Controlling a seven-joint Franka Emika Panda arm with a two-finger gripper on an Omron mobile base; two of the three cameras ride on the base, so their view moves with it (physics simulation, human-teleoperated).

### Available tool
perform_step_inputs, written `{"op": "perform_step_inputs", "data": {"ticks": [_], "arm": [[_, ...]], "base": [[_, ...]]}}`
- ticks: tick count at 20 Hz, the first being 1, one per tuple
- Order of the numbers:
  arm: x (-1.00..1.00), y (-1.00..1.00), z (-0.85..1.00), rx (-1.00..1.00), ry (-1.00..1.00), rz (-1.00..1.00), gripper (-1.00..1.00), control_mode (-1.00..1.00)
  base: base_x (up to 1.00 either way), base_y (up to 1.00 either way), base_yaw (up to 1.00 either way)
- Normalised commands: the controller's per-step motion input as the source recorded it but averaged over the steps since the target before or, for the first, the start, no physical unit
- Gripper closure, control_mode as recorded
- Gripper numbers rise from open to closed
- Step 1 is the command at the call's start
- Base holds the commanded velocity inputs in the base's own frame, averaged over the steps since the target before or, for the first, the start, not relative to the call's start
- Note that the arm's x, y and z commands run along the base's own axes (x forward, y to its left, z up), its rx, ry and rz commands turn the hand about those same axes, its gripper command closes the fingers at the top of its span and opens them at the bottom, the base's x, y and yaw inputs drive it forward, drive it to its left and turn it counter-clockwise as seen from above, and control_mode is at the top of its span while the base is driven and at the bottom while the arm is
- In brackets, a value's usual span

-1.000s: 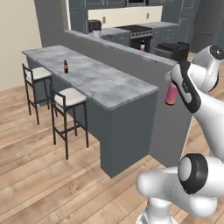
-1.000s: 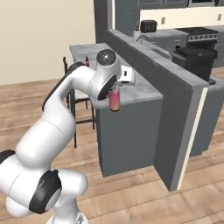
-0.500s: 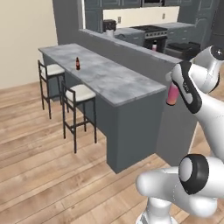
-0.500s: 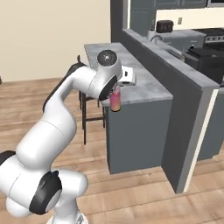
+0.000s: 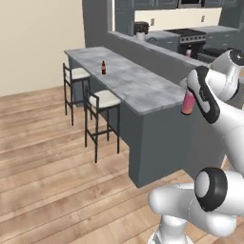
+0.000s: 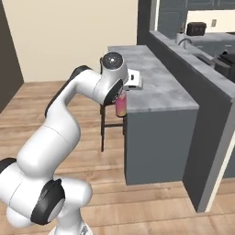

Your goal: Place the large bottle from the dining counter next to the other large bottle outside the sink, and place the small bottle from the dining counter next to the other small bottle inside the sink.

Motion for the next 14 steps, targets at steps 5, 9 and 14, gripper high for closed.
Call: {"op": "perform_step_inputs", "data": {"ticks": [5,9,14], "arm": [[0.00,0.00,0.00,0.00,0.00,0.00,1.00,1.00],[0.00,0.00,0.00,0.00,0.00,0.00,1.00,1.00],[0.00,0.00,0.00,0.00,0.00,0.00,1.00,1.00]], "base": [[0.00,0.00,0.25],[0.00,0.00,0.25],[0.00,0.00,0.25]]}}
